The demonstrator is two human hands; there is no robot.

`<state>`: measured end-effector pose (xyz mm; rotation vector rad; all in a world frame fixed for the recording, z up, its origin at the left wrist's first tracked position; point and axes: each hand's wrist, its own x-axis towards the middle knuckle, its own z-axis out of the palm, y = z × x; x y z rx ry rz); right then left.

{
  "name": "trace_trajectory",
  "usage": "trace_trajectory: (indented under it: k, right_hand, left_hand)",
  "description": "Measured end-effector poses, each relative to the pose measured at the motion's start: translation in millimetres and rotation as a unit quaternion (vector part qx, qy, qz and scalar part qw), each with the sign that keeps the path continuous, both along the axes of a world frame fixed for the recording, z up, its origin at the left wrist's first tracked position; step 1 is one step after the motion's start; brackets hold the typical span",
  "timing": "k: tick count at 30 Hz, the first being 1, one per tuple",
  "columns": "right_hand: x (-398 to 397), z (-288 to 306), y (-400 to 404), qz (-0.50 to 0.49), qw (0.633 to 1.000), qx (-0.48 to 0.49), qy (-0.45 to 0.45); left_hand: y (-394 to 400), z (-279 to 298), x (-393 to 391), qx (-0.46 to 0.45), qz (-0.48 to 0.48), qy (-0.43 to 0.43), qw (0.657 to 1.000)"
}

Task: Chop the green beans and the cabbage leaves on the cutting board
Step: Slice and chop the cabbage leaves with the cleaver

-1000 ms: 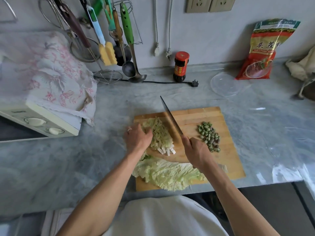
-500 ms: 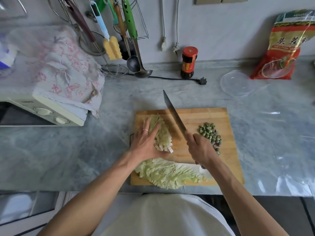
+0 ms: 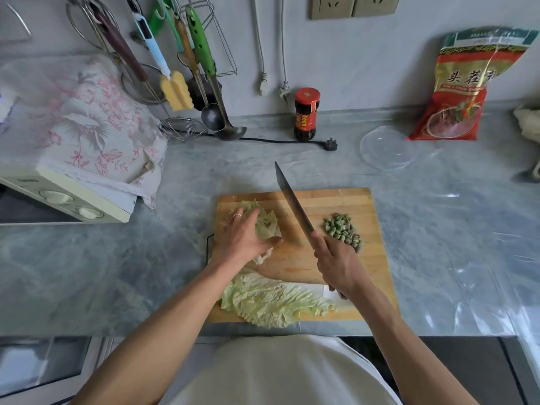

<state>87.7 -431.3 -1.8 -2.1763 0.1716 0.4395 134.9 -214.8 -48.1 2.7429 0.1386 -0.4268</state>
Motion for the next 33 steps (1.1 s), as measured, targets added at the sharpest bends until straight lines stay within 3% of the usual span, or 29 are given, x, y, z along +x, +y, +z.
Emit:
trace_trajectory:
  k: [2,6,8,15,17,20,30,33]
  right_hand:
    - [-3,2,-5,0.001,1.0,0.001,-0.002]
    - [-12,6,-13,-0.007,1.0,0.025,-0.001]
    - [-18,6,-16,-0.032,0.998,0.05,0.015]
    - [-40,9,-41,-0.096,0.994,0.042,0.031]
    - [-47,7,-46,-0.112,0.993,0.027,0.019]
    - [-58,7,-49,-0.107,0.994,0.011,0.001]
    - [-93,7,-35,-0.145,0.989,0.021,-0.018]
    - [-105,14,-26,-0.134,0.991,0.007,-0.014]
  left_hand:
    - [0,10,-5,-0.045,0.02,0.006,0.999]
    - [8,33,-26,-0.129,0.019,-0.119,0.984]
    - [4,43,-37,-0.152,0.004,-0.128,0.98]
    - [-49,13,-78,-0.159,-0.201,-0.074,0.964]
    - [-70,2,-85,-0.126,-0.247,-0.063,0.959]
    - [-98,-5,-87,0.011,-0.3,-0.007,0.954]
    - [-68,-12,-92,0.034,-0.236,-0.06,0.969]
    - [-39,-16,-103,-0.007,-0.182,-0.059,0.982]
